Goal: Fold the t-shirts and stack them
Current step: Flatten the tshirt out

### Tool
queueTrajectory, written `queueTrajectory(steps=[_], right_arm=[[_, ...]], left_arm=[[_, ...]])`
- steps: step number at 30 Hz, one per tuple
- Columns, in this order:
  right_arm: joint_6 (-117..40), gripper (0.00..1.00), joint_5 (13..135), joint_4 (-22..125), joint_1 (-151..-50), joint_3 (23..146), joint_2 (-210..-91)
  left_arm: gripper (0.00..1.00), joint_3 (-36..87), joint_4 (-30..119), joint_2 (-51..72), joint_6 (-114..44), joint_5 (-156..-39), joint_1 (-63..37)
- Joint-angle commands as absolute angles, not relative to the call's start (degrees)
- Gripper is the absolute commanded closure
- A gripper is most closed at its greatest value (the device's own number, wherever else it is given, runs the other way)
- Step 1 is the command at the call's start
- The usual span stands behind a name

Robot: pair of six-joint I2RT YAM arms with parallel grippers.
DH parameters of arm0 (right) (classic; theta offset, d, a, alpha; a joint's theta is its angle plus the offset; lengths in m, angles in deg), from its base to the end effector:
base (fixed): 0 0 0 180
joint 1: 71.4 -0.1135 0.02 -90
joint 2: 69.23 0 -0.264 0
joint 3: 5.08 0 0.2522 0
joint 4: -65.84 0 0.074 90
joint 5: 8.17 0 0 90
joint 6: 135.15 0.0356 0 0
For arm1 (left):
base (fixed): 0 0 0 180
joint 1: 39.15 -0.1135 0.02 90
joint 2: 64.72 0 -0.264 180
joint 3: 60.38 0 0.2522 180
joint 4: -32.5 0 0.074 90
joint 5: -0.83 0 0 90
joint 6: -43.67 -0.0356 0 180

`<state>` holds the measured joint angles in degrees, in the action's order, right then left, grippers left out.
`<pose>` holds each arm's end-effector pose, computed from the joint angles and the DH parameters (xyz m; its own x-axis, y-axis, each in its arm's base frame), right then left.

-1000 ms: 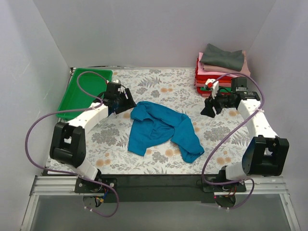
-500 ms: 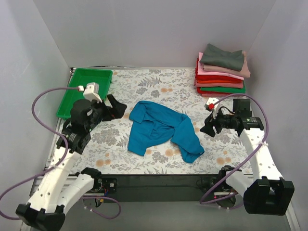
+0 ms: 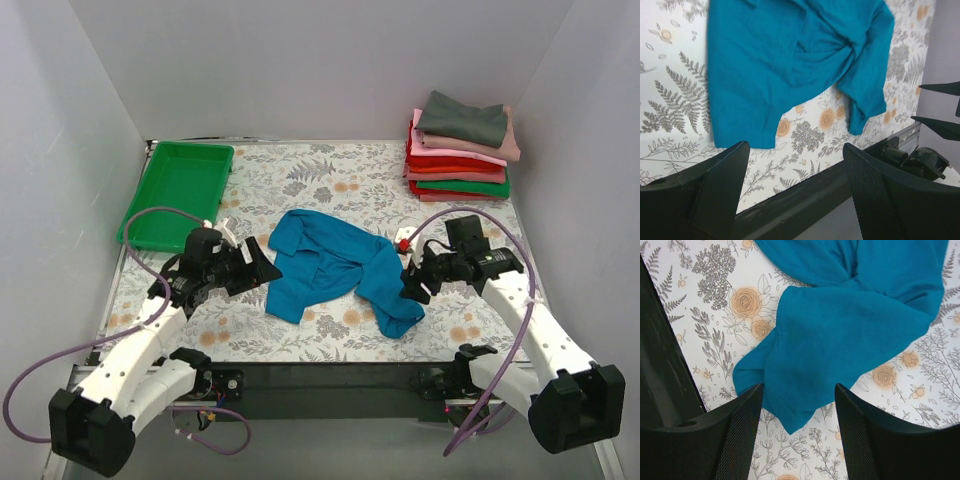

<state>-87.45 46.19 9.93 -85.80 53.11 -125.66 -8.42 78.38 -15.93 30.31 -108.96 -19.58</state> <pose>0.1754 0.0664 0.2578 -0.2222 -0.6217 -0.7510 -0.9223 0.3838 -0.0448 0.1626 -0.0706 0.2531 -0.6824 -0.7290 0.0536 -0.4948 0.4067 -0.7680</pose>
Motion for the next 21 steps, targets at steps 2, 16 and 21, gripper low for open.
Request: queueTrajectory(steps=[2, 16, 21], right_arm=[[-84.26, 0.35, 51.68, 13.49, -93.53, 53.59, -130.3], [-75.03, 0.37, 65.65, 22.98, -111.12, 59.84, -146.39], [-73.27, 0.38, 67.5, 24.04, -113.15, 61.07, -150.35]], left_arm=[[0.27, -8.91, 75.97, -11.21, 33.82, -106.94, -12.82], [0.39, -0.13, 68.59, 13.13, 36.02, -84.52, 3.39], [0.4, 2.51, 68.32, 21.3, 35.49, -79.87, 4.62]])
